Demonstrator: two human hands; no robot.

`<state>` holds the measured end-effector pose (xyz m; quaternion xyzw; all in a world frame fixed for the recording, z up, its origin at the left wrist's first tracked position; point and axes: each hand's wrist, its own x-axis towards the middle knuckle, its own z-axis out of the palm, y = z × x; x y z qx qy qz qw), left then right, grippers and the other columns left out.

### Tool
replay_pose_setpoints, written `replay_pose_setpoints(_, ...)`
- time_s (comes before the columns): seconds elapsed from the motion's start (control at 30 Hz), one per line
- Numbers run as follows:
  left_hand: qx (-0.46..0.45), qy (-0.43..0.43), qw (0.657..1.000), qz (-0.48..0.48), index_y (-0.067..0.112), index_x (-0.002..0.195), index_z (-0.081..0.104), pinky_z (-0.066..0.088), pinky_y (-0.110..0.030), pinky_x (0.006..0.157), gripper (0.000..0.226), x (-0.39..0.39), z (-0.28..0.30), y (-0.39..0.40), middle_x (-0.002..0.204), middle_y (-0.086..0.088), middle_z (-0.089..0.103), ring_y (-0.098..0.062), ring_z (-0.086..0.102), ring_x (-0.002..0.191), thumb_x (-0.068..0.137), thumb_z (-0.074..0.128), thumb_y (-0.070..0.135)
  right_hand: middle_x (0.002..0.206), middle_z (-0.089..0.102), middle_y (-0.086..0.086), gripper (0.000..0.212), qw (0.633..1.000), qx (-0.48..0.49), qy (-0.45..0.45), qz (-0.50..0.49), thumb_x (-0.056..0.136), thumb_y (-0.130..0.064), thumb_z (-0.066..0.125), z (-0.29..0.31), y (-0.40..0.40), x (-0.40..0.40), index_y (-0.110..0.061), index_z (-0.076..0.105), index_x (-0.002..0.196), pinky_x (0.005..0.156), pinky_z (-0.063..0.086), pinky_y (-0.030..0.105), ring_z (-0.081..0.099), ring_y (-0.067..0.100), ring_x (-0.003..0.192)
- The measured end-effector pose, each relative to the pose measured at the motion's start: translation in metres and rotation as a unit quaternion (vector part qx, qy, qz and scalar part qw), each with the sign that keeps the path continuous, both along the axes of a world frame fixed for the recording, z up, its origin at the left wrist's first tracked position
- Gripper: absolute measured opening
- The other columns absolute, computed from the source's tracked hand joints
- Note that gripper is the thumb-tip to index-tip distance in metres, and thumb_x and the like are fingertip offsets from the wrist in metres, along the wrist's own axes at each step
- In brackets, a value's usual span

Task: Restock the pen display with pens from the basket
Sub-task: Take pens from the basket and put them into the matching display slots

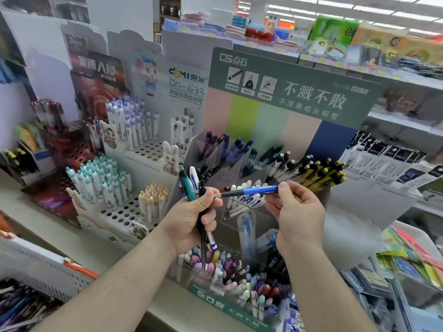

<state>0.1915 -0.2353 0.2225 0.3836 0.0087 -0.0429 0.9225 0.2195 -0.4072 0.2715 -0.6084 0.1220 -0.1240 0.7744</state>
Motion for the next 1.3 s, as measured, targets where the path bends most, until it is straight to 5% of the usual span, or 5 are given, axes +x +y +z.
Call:
replay_pose_setpoints(0.2, -0.116, -0.061, 0.990, -0.053, 0.019, 0.074, 0.072, 0.039, -0.017, 0.038, 0.044, 0.023, 0.024, 0.001, 0.070, 0.006, 0.066, -0.002, 0.043, 0.038, 0.043, 0.099, 0.033, 0.066, 0.073, -0.001, 0.012, 0.996, -0.009, -0.089, -0.002, 0.095, -0.006, 0.063, 0.023, 0.005, 0.012, -0.013, 0.069, 0.087, 0.062, 0.058, 0.026, 0.070, 0.015, 0.061)
replay_pose_setpoints(0.43, -0.061, 0.005, 0.998, 0.016, 0.016, 0.083, 0.060, 0.033, -0.016, 0.037, 0.014, 0.035, 0.042, 0.004, 0.064, 0.006, 0.059, -0.003, 0.036, 0.037, 0.080, 0.057, 0.029, 0.084, 0.071, -0.001, 0.006, 0.916, -0.186, -0.319, -0.160, 0.092, -0.021, 0.068, 0.062, 0.005, 0.050, -0.017, 0.071, 0.095, 0.075, 0.061, 0.040, 0.072, 0.018, 0.078)
replay_pose_setpoints(0.6, -0.032, 0.011, 0.999, 0.022, 0.016, 0.084, 0.061, 0.033, -0.016, 0.037, 0.014, 0.037, 0.044, 0.011, 0.063, 0.006, 0.058, -0.003, 0.037, 0.037, 0.080, 0.057, 0.029, 0.085, 0.068, -0.007, 0.013, 0.846, -0.323, -0.386, -0.177, 0.092, -0.016, 0.068, 0.062, 0.028, 0.084, -0.006, 0.075, 0.098, 0.073, 0.050, 0.012, 0.063, 0.009, 0.073)
replay_pose_setpoints(1.0, 0.070, 0.010, 0.997, 0.031, 0.010, 0.089, 0.063, 0.036, -0.020, 0.040, 0.018, 0.028, 0.033, 0.017, 0.064, 0.001, 0.062, -0.007, 0.041, 0.039, 0.078, 0.061, 0.024, 0.075, 0.070, -0.001, 0.016, 0.784, -0.612, -0.013, 0.100, 0.071, -0.021, 0.067, 0.088, 0.073, 0.107, -0.015, 0.074, 0.084, 0.091, 0.052, 0.044, 0.064, 0.025, 0.077)
replay_pose_setpoints(1.3, 0.109, -0.003, 0.994, 0.030, 0.008, 0.090, 0.062, 0.037, -0.021, 0.041, 0.021, 0.017, 0.027, 0.009, 0.064, -0.002, 0.063, -0.009, 0.043, 0.041, 0.075, 0.065, 0.022, 0.077, 0.070, -0.006, 0.011, 0.823, -0.543, -0.118, 0.116, 0.083, -0.028, 0.067, 0.089, 0.066, 0.063, -0.020, 0.073, 0.079, 0.080, 0.053, 0.032, 0.064, 0.018, 0.080)
